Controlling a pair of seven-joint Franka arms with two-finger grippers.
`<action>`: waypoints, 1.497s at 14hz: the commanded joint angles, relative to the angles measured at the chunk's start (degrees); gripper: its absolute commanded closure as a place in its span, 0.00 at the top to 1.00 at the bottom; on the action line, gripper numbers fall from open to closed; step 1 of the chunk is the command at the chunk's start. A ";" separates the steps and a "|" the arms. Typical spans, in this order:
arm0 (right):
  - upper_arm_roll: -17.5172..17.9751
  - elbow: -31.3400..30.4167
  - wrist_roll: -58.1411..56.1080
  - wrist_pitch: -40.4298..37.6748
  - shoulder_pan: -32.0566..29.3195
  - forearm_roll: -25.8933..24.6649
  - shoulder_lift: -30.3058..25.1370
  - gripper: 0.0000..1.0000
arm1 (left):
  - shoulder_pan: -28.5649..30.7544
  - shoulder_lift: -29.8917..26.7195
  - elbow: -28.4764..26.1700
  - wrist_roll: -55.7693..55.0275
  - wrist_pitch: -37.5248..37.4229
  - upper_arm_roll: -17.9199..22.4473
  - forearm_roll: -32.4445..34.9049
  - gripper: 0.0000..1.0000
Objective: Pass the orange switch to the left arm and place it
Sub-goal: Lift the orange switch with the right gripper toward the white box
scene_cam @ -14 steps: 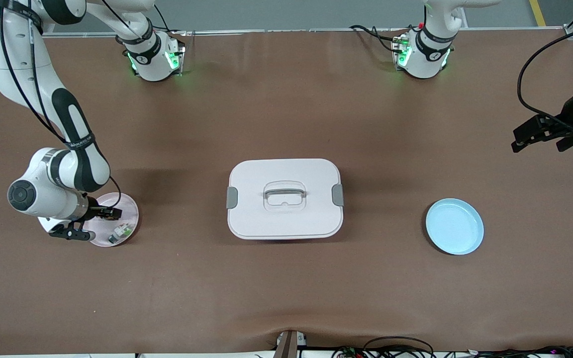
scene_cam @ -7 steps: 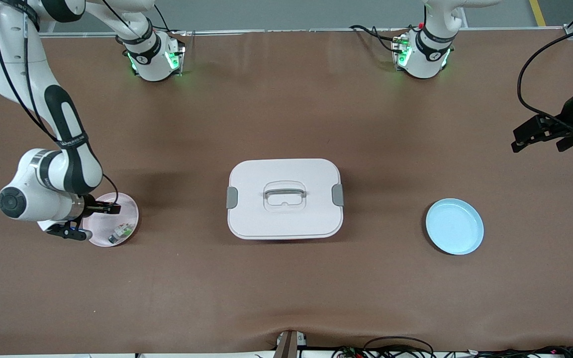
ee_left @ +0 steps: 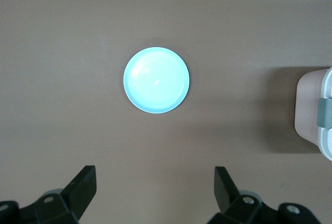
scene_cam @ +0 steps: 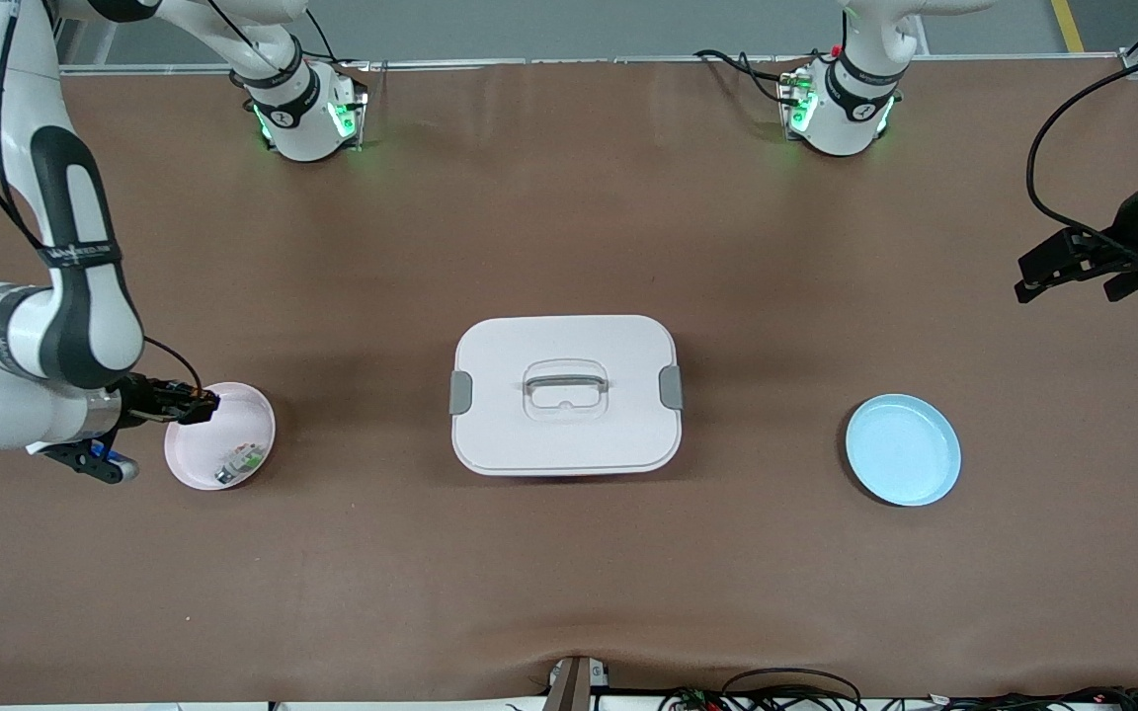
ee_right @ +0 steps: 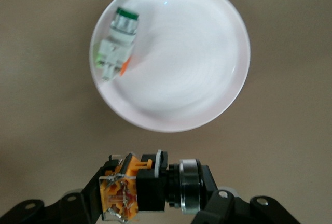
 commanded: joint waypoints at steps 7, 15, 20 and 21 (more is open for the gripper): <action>0.44 3.90 29.44 -9.16 -0.19 16.16 -3.33 0.00 | -0.21 0.39 1.42 1.29 -0.38 -0.57 -1.04 1.00; 0.53 9.27 56.43 -11.72 6.21 22.58 -3.50 0.00 | -0.47 0.48 1.51 1.38 -0.30 -0.57 -8.75 1.00; 0.53 11.38 68.30 -10.85 9.91 28.29 -3.50 0.00 | -3.89 1.53 2.47 0.68 0.41 -0.57 -14.67 1.00; 0.44 12.17 69.54 -10.67 10.44 29.61 -3.50 0.00 | -4.86 2.58 3.78 0.32 0.41 -0.57 -14.67 1.00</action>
